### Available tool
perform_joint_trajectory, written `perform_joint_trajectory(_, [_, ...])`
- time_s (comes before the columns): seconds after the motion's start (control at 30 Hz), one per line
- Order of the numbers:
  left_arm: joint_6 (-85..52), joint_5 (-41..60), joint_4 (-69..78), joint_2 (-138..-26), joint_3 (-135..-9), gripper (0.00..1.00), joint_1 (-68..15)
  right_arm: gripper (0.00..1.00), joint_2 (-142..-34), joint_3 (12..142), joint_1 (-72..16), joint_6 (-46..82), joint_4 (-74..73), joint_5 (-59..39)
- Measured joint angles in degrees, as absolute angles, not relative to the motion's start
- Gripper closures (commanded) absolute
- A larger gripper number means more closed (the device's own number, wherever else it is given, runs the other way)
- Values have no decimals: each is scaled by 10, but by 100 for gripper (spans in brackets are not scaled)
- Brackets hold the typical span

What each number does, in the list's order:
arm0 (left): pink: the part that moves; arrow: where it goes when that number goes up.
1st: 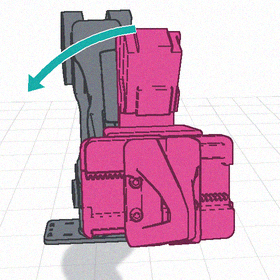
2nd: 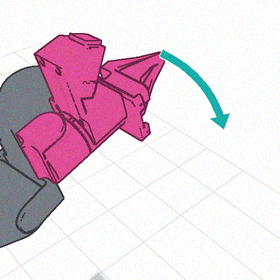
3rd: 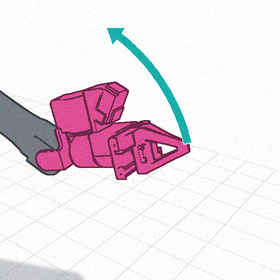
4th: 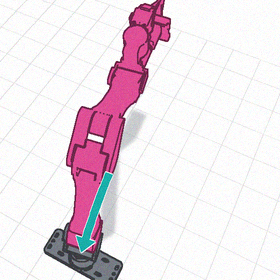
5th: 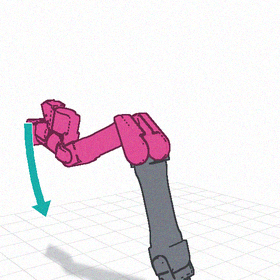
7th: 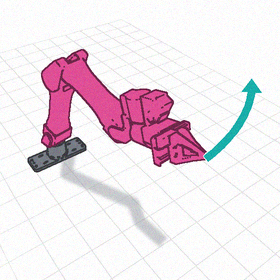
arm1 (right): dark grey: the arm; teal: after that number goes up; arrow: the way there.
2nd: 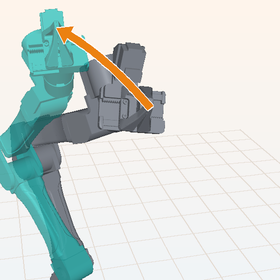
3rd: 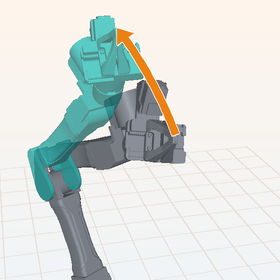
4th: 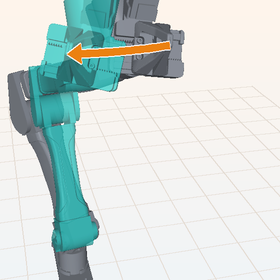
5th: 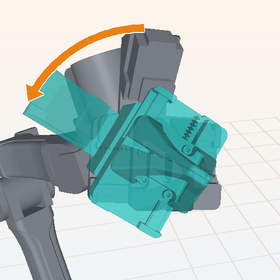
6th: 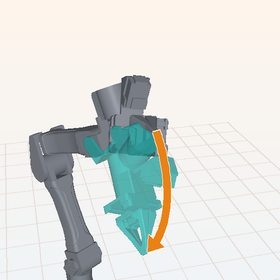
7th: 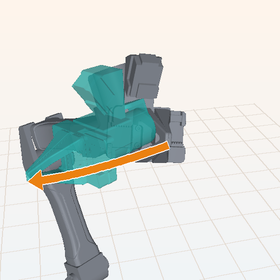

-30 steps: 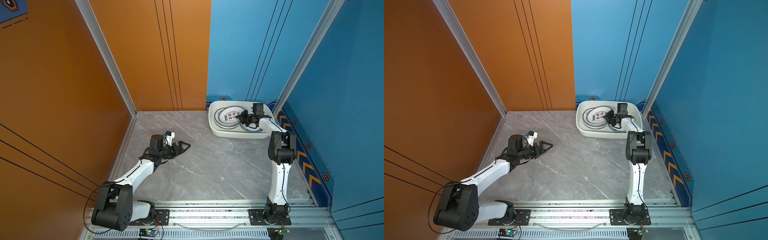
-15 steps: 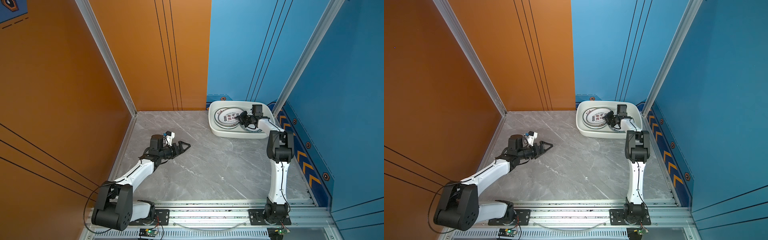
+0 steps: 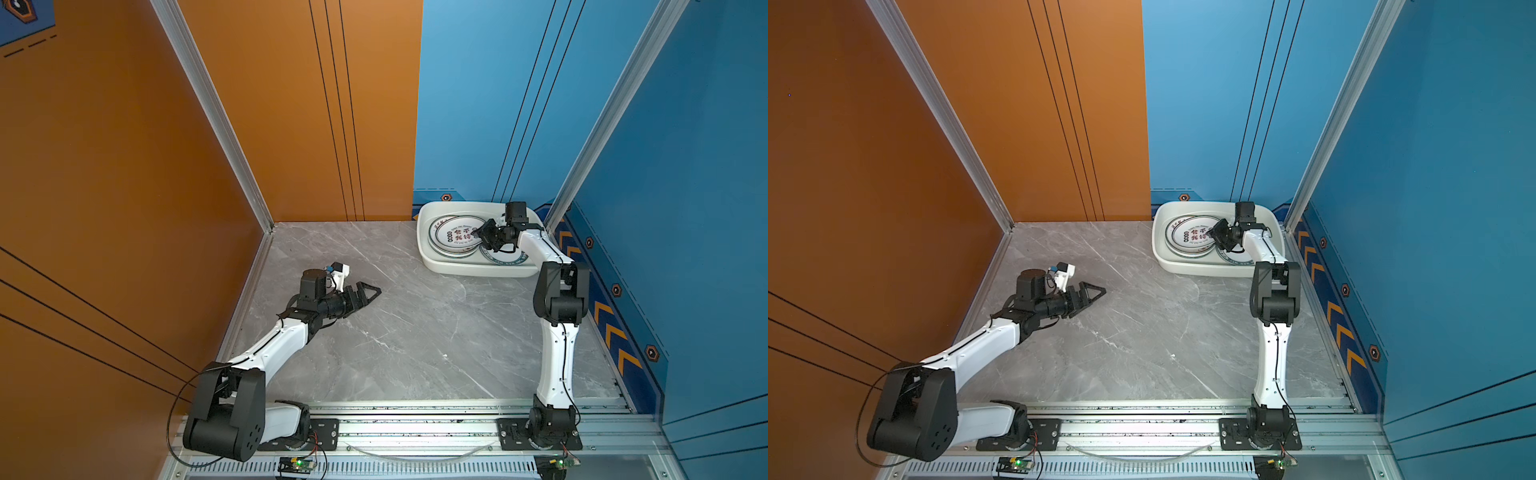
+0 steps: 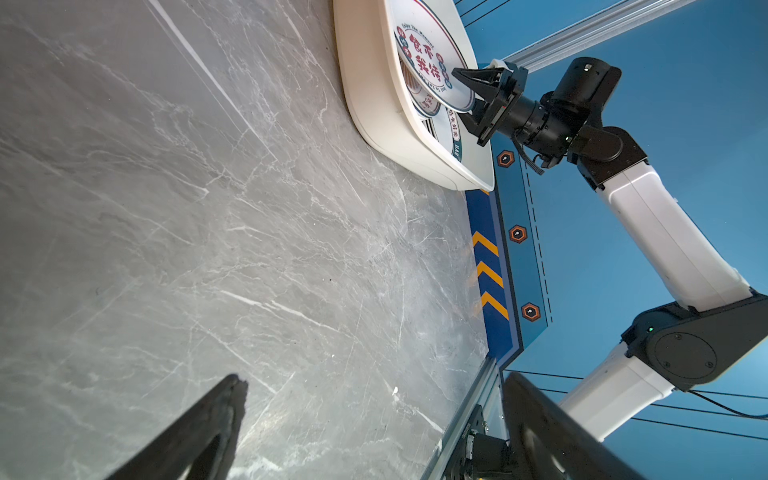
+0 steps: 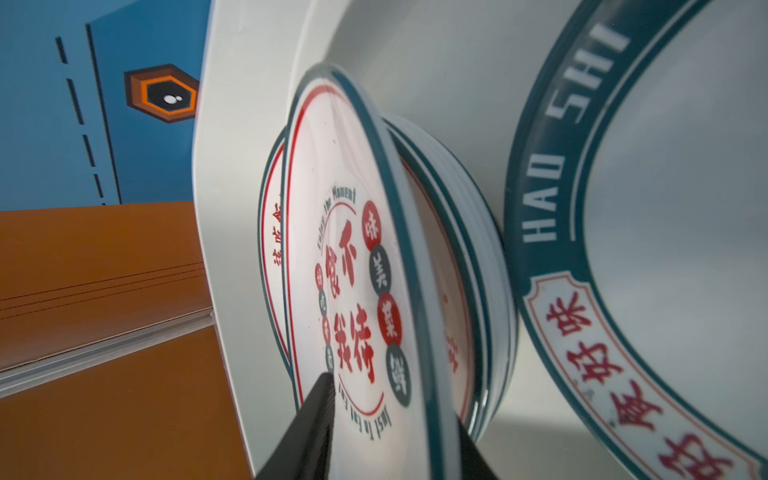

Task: Place the plates into the plastic bin on the countertop
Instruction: 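Lower the red-lettered plate onto the stacked plates in the bin with the right gripper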

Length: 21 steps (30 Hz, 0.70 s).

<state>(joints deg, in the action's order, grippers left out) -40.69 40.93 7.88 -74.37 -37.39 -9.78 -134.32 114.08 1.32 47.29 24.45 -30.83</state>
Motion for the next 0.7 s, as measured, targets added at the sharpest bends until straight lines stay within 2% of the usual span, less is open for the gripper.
perform_joint_trajectory(0.7, [-403, 409, 79, -744, -374, 2, -98, 62, -1343, 1147, 13, 425, 286, -293])
